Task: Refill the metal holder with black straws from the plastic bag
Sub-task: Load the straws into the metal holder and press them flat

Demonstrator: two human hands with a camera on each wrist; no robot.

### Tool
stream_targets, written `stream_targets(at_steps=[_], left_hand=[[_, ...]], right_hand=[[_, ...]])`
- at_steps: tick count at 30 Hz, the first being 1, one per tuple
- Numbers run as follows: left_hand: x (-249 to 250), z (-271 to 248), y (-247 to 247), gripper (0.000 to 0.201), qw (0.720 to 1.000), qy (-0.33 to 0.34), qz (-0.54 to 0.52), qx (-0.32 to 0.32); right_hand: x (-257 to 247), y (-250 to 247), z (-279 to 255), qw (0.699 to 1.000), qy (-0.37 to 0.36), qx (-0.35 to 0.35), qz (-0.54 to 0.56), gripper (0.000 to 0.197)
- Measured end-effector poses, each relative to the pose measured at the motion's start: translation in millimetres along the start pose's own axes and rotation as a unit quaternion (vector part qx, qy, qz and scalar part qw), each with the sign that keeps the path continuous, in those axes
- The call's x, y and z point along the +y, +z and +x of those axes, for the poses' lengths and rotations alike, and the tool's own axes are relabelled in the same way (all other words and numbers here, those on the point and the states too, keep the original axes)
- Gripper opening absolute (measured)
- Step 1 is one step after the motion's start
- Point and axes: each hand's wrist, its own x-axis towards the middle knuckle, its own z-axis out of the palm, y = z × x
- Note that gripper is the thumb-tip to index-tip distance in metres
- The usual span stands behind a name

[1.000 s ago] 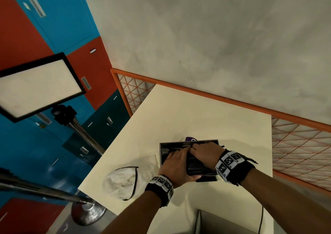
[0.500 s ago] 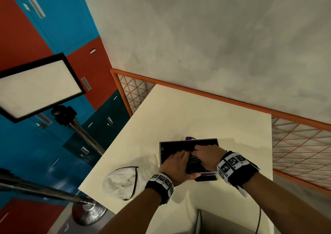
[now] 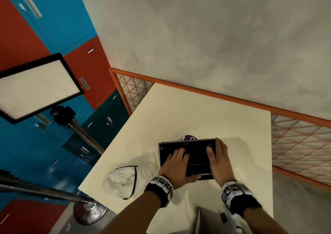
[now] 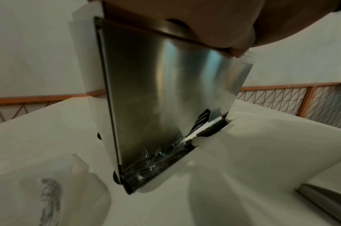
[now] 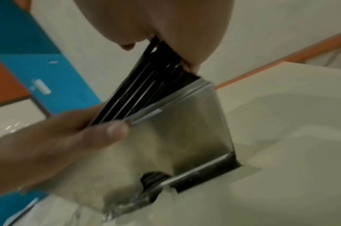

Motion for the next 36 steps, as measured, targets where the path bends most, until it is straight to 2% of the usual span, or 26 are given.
stream_targets(at_steps=[3,6,9,12,16,18,20,23,28,32,36], left_hand=[[-0.3,0.2,1.0,0.087,1.000,0.003,0.006,0.006],[0.0,0.6,3.4,0.088,1.000,0.000,0.004,-0.017],[1.2,0.6,5.4,0.084,1.000,0.000,0.007,-0.022],[1.4,-0.8,7.3,0.085,1.000,0.015,0.015,-0.006],[3.4,7.9,8.0,0.098,1.000,0.021,-0.001,0.012],[5.3,17.3,6.0,0.109,1.000,0.009,0.011,-0.016],[6.4,23.6,5.8,0.119,0.997,-0.008,0.014,-0.078],[5.9,26.0,10.7,0.125,0.991,-0.042,0.010,-0.126],[3.9,23.3,11.2,0.120,0.990,-0.077,0.001,-0.118],[1.7,21.5,5.7,0.100,0.994,-0.072,-0.006,-0.078],[3.3,18.7,3.1,0.092,0.996,-0.066,0.008,-0.056]], right_hand=[[1.0,15.9,-7.8,0.994,-0.041,0.014,-0.097,0.061],[-4.3,13.6,-9.1,0.956,-0.186,0.054,-0.220,0.046],[-11.7,15.8,-4.0,0.924,-0.279,-0.005,-0.264,0.039],[-2.8,24.2,4.6,0.897,-0.264,-0.069,-0.348,0.045],[11.4,31.6,0.5,0.874,-0.255,-0.090,-0.404,0.039],[13.0,31.0,-1.6,0.867,-0.268,-0.083,-0.412,0.034],[14.5,30.5,-3.9,0.865,-0.279,-0.074,-0.411,0.029],[14.9,29.9,-5.6,0.864,-0.282,-0.069,-0.412,0.029],[8.7,25.2,-4.0,0.861,-0.271,-0.089,-0.420,0.032],[-16.0,21.1,7.4,0.870,-0.237,-0.107,-0.419,0.029],[-27.5,26.3,32.3,0.873,-0.239,-0.193,-0.379,0.038]])
